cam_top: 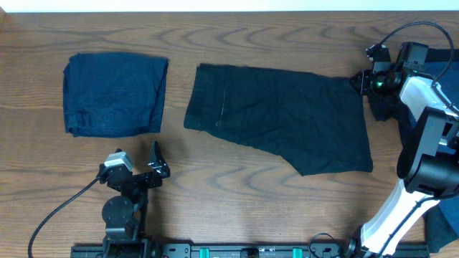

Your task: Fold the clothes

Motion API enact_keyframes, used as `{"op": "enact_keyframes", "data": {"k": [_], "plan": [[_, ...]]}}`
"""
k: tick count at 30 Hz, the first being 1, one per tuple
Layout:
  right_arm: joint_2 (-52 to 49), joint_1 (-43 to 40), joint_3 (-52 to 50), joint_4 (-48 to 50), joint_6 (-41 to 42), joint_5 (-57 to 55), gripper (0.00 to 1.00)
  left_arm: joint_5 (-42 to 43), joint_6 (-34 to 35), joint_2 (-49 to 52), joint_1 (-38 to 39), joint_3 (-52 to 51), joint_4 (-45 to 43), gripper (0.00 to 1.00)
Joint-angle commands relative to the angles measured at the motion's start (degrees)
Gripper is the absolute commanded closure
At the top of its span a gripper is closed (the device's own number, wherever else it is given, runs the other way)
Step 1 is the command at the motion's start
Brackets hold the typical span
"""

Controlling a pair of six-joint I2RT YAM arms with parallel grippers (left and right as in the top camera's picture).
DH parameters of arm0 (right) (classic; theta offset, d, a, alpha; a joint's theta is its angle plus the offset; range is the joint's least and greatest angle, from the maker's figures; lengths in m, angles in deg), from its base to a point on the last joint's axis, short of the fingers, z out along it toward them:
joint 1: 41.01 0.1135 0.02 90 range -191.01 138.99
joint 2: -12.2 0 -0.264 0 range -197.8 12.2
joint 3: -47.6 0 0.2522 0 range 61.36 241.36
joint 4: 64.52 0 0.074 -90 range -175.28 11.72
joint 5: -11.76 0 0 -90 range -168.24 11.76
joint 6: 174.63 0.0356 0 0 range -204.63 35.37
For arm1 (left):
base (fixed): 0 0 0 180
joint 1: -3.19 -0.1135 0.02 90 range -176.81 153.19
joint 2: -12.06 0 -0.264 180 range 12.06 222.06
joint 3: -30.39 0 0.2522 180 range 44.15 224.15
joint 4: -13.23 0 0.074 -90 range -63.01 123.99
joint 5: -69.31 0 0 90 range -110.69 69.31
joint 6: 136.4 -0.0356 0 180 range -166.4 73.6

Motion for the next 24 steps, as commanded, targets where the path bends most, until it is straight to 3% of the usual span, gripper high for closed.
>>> {"op": "enact_keyframes", "data": {"k": [1, 6, 14, 17, 20, 24], "plan": [[-0.20, 0.26, -0.11, -0.39, 0.13, 1.70, 0.83, -0.92, -0.76, -0.39, 0.22, -1.16, 2.08, 0.02], [1.68, 0.26, -0.09, -1.57, 0.09, 1.70, 0.85, -0.92, -0.76, -0.39, 0.22, -1.16, 2.10, 0.02], [1.99, 1.05, -0.09, -4.59, -2.71, 1.68, 0.99, -0.92, -0.76, -0.39, 0.22, -1.16, 2.10, 0.02], [1.99, 2.03, -0.09, -5.18, -3.58, 1.22, 0.99, -0.92, -0.76, -0.39, 0.22, -1.16, 2.10, 0.02], [1.99, 3.10, -0.09, -5.16, -3.58, -1.97, 0.83, -0.92, -0.76, -0.39, 0.22, -1.16, 2.08, 0.02], [1.99, 4.48, -0.11, -5.16, -4.33, -6.82, 0.77, -0.92, -0.76, -0.39, 0.22, -1.16, 2.10, 0.02]]}}
